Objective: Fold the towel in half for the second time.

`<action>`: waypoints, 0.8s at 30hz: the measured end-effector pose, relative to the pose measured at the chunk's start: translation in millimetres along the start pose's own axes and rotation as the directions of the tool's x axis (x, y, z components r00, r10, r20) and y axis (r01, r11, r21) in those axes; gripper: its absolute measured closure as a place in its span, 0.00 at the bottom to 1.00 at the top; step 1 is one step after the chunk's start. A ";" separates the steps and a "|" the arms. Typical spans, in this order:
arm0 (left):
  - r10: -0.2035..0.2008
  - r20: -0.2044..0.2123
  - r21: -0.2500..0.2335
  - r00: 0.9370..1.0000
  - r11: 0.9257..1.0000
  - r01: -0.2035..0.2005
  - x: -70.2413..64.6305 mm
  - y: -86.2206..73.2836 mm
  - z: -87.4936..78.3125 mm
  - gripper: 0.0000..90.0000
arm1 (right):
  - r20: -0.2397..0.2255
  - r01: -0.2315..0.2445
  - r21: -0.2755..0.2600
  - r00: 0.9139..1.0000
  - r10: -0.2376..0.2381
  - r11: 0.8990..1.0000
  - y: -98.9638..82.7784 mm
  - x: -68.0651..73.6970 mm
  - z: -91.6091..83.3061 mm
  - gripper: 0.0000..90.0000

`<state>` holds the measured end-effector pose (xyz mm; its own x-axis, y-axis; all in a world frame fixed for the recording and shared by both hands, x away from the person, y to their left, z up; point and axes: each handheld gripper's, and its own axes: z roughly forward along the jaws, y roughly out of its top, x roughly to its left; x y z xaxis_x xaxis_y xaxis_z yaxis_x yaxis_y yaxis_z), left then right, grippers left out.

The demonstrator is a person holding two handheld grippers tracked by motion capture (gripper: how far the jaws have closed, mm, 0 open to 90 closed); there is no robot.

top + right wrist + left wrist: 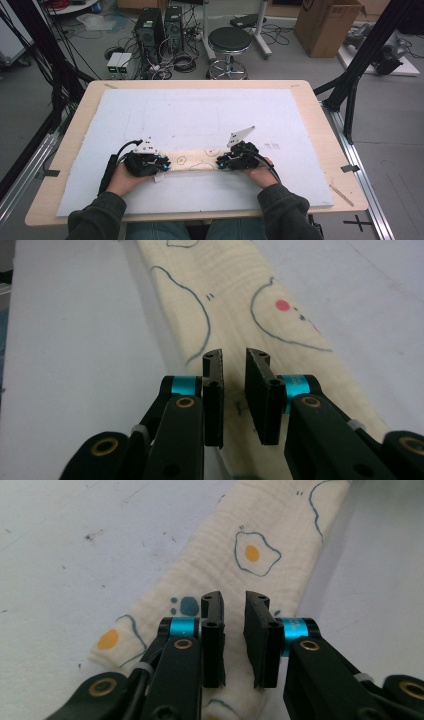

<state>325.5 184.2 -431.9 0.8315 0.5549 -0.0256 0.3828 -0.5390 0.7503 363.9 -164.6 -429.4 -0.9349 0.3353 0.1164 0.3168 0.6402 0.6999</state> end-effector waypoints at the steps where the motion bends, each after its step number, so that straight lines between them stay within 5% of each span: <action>1: 0.003 -0.005 0.000 1.000 1.000 -0.003 0.5 -0.7 -0.9 0.83 | 0.002 -0.002 -0.003 1.000 0.002 1.000 -1.7 -0.6 -1.7 0.85; 9: 0.001 -0.019 0.002 1.000 1.000 -0.001 3.1 -5.5 -7.1 0.69 | 0.041 -0.010 -0.021 0.999 0.011 1.000 -15.5 -7.8 -17.0 0.77; 24: -0.044 -0.013 -0.038 0.999 0.998 0.043 8.3 -17.2 -14.6 0.60 | 0.080 -0.039 -0.066 0.996 0.044 0.997 -37.8 -19.8 -38.3 0.65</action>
<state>320.0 207.4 -435.3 0.8085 0.5864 -0.0495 0.4030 -0.4903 0.7728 364.4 -221.9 -431.2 -0.9042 0.4174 0.0905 0.3416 0.5794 0.7400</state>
